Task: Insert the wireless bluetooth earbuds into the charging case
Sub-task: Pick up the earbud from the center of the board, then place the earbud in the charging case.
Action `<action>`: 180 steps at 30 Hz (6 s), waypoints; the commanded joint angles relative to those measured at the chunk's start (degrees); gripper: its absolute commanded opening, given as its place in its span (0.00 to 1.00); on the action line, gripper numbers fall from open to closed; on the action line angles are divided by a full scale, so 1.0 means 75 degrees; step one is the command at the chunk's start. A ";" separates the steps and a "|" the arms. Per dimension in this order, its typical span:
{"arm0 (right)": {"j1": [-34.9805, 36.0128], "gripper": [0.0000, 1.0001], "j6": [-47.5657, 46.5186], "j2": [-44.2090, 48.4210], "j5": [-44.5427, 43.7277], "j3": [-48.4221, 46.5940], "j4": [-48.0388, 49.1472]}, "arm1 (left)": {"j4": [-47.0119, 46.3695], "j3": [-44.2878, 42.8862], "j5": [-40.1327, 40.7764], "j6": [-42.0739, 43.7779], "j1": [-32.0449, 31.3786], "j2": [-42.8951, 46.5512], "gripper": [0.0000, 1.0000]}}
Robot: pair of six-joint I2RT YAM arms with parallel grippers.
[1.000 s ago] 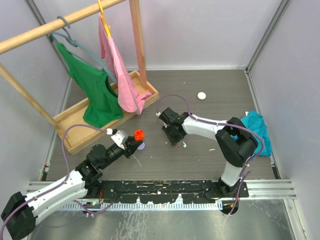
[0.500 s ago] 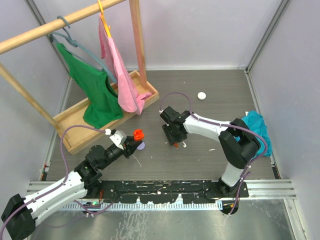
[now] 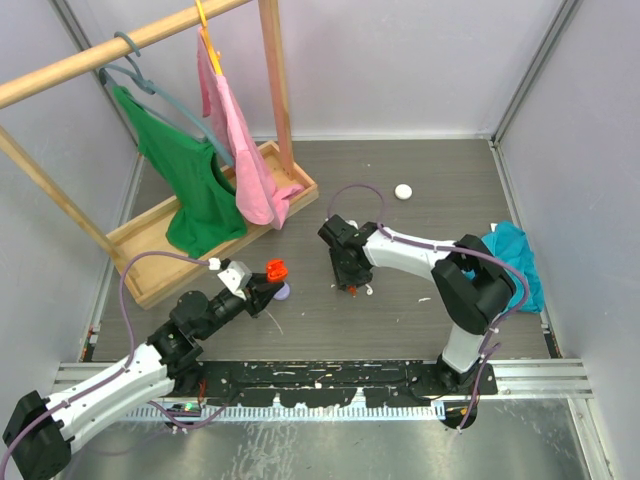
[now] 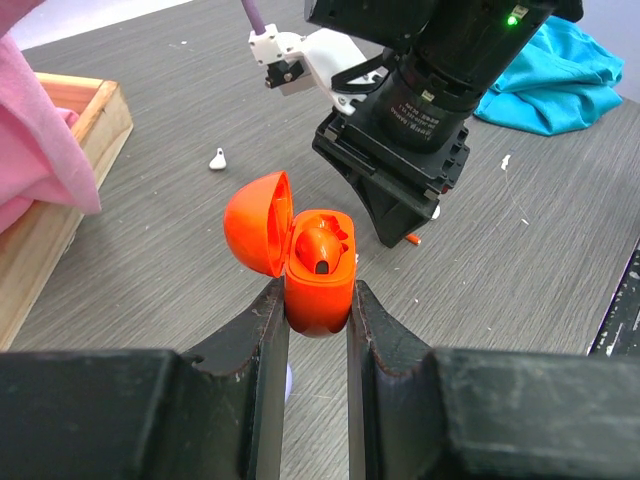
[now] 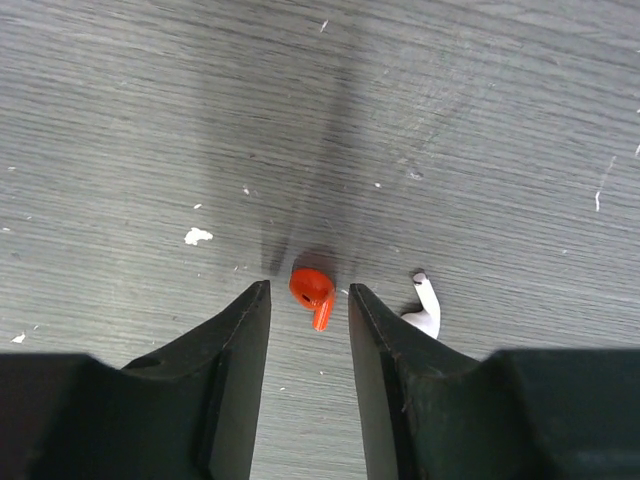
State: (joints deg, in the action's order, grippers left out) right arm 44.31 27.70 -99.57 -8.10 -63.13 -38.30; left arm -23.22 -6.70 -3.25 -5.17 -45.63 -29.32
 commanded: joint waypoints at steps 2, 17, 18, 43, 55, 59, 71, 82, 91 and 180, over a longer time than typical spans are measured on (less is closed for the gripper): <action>0.0071 0.41 0.0250 -0.0224 -0.0087 -0.0290 0.0010 | -0.0265 -0.0010 0.0034 -0.0038 0.0028 0.0089 0.00; 0.0088 0.23 0.0147 -0.0200 0.0026 -0.0095 0.0075 | -0.0281 -0.0020 -0.0013 -0.0061 0.0034 0.0075 0.00; 0.0100 0.22 0.0125 -0.0123 0.0000 -0.0098 0.0104 | -0.0302 -0.0021 -0.0013 -0.0061 0.0035 0.0058 0.00; 0.1439 0.21 -0.2425 0.3823 -0.0473 0.0418 0.2993 | -0.2334 -0.0058 -0.1113 0.0000 0.0033 -0.0884 0.00; 0.2375 0.19 -0.3171 0.5141 -0.0241 0.1584 0.5360 | -0.3323 -0.0347 -0.1664 -0.0169 0.0025 -0.1647 0.00; 0.2530 0.19 -0.3287 0.5307 -0.0125 0.2033 0.6115 | -0.3408 -0.0430 -0.1800 -0.0311 0.0028 -0.1657 0.00; 0.2709 0.19 -0.3296 0.5325 0.0317 0.2475 0.7030 | -0.3357 -0.0454 -0.1850 -0.0459 0.0031 -0.1375 0.00; 0.2781 0.19 -0.3432 0.5657 0.0036 0.2689 0.7258 | -0.3115 -0.0474 -0.1610 -0.0495 0.0034 -0.1433 0.00; 0.2798 0.19 -0.3366 0.5587 0.0280 0.2874 0.7634 | -0.3184 -0.0572 -0.1767 -0.0602 0.0031 -0.1433 0.00; 0.2812 0.55 -0.2915 0.6087 0.0108 0.3482 0.7779 | -0.3138 -0.0350 -0.1657 -0.0688 0.0032 -0.1164 0.00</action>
State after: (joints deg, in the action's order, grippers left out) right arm 65.14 6.55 -56.49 -4.25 -34.81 21.17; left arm -43.48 -8.47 -16.69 -11.31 -45.63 -38.85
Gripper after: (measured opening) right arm 0.511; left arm 0.242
